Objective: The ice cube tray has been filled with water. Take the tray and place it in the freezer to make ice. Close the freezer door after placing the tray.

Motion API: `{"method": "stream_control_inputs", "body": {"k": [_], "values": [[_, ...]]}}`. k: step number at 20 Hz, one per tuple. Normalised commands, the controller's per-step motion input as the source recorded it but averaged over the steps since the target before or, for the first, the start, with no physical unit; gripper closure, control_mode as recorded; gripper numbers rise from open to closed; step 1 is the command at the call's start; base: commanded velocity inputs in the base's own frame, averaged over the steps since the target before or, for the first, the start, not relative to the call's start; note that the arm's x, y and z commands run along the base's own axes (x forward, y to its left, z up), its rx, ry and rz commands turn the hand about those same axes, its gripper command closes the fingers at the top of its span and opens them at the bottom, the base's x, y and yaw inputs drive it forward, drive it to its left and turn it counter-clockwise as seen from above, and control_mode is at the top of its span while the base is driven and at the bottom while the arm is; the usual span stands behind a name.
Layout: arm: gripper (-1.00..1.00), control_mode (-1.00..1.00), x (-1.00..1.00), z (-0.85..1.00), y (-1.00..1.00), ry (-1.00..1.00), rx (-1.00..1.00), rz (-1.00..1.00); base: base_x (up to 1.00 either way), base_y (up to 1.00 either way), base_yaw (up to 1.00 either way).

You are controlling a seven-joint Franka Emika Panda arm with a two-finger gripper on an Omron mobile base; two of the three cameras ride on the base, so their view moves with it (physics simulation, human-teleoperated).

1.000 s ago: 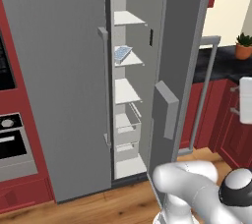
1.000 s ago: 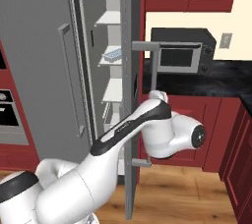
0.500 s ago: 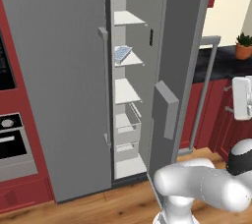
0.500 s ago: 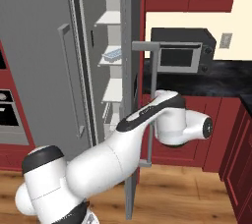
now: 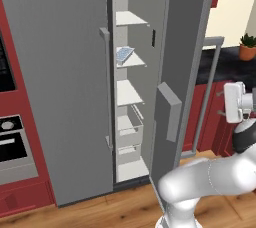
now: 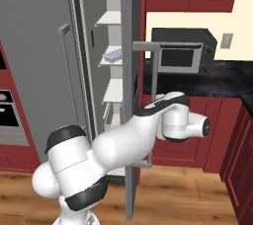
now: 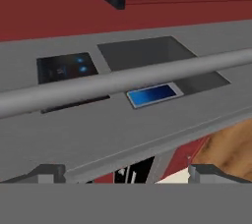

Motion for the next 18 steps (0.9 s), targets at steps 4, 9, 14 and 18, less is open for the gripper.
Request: {"method": "stream_control_inputs", "body": {"k": [4,9,14,18], "values": [[-1.00,-1.00,0.39,-0.29,-0.28,0.00,0.07,0.08,0.00,0.00,0.00],[-1.00,-1.00,0.23,-0.18,-0.34,0.00,0.06,0.06,0.00,0.00,0.00],[-1.00,-1.00,0.45,-0.27,-0.16,0.00,0.04,0.05,0.00,0.00,0.00],[-1.00,-1.00,0.58,-0.32,0.00,0.00,0.00,0.03,0.00,0.00,0.00]]}}
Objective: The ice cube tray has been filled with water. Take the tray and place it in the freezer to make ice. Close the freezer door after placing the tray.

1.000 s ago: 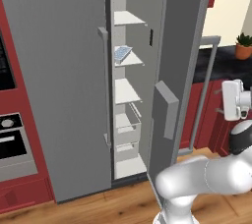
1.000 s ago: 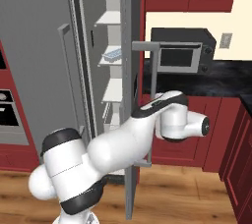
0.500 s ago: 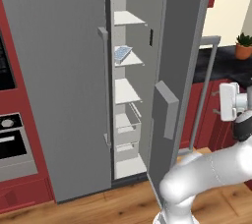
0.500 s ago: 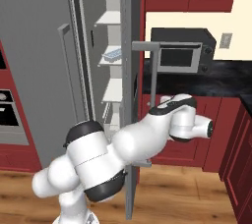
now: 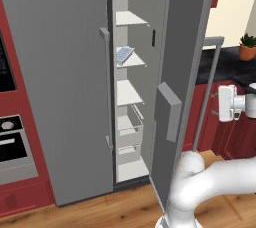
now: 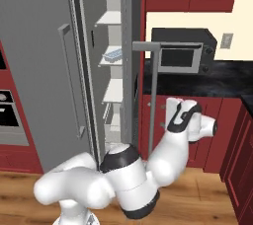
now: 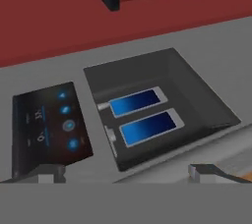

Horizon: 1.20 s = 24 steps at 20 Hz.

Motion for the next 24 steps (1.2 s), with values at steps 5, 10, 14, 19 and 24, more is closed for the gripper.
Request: {"method": "stream_control_inputs", "body": {"k": [5,10,14,19,24], "values": [[-1.00,-1.00,0.50,-0.28,0.00,0.00,0.00,0.00,0.00,0.00,0.00],[-1.00,-1.00,0.26,-0.30,0.14,0.00,0.00,0.00,0.00,0.00,0.00],[-1.00,-1.00,0.00,-0.21,0.31,0.02,0.00,0.02,0.00,0.00,0.00],[-1.00,-1.00,0.18,-0.08,0.23,0.09,0.00,0.04,0.00,0.00,0.00],[-1.00,-1.00,0.38,-0.06,0.08,0.11,0.00,0.09,0.00,0.00,0.00]]}}
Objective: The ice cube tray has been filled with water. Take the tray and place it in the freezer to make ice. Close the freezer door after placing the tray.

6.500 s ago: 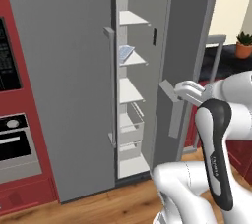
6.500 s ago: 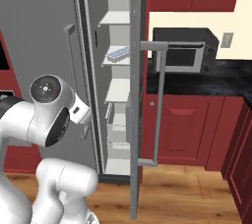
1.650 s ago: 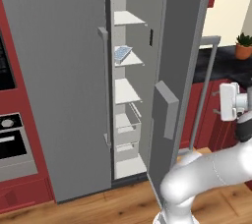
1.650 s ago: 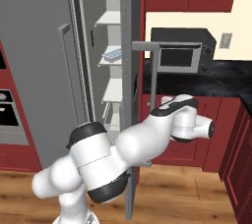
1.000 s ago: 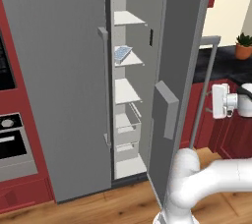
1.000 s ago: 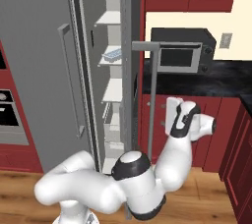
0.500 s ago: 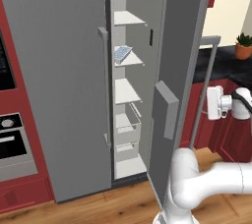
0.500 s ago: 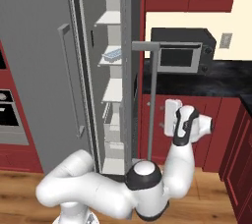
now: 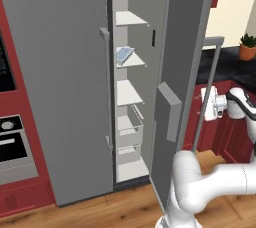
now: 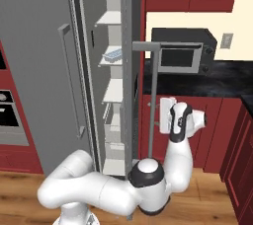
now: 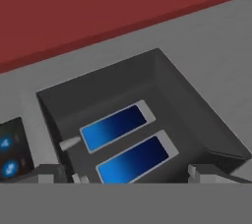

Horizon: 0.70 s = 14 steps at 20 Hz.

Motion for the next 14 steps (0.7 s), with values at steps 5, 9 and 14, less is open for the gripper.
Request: {"method": "stream_control_inputs", "body": {"k": [5,9,14], "values": [[-1.00,-1.00,0.07,-0.17,0.23,0.06,0.00,0.09,0.00,0.00,0.00],[-1.00,-1.00,0.00,-0.21,0.18,0.02,0.00,0.12,0.00,0.00,0.00],[-1.00,-1.00,0.00,-0.18,0.30,0.01,0.00,0.13,0.00,0.00,0.00]]}}
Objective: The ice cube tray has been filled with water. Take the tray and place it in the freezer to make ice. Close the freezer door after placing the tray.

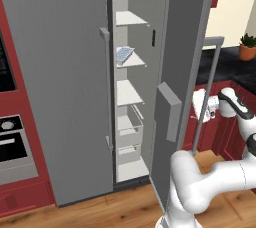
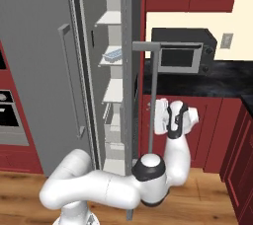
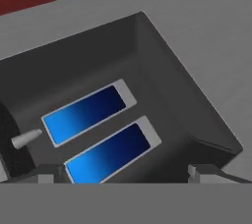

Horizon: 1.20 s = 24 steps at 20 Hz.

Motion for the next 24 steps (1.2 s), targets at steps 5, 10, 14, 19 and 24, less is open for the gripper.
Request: {"method": "stream_control_inputs", "body": {"k": [5,10,14,19,24], "values": [[-1.00,-1.00,-0.05,-0.22,0.39,0.00,0.00,0.14,0.00,0.00,0.00],[-1.00,-1.00,-0.05,-0.26,0.43,0.00,0.00,0.13,0.00,0.00,0.00],[-1.00,-1.00,-0.11,-0.22,0.45,-0.01,0.00,0.12,0.00,0.00,0.00],[-1.00,-1.00,-0.11,-0.19,0.56,-0.06,0.00,0.10,0.00,0.00,0.00],[-1.00,-1.00,-0.02,-0.18,0.61,-0.08,0.00,0.07,0.00,0.00,0.00]]}}
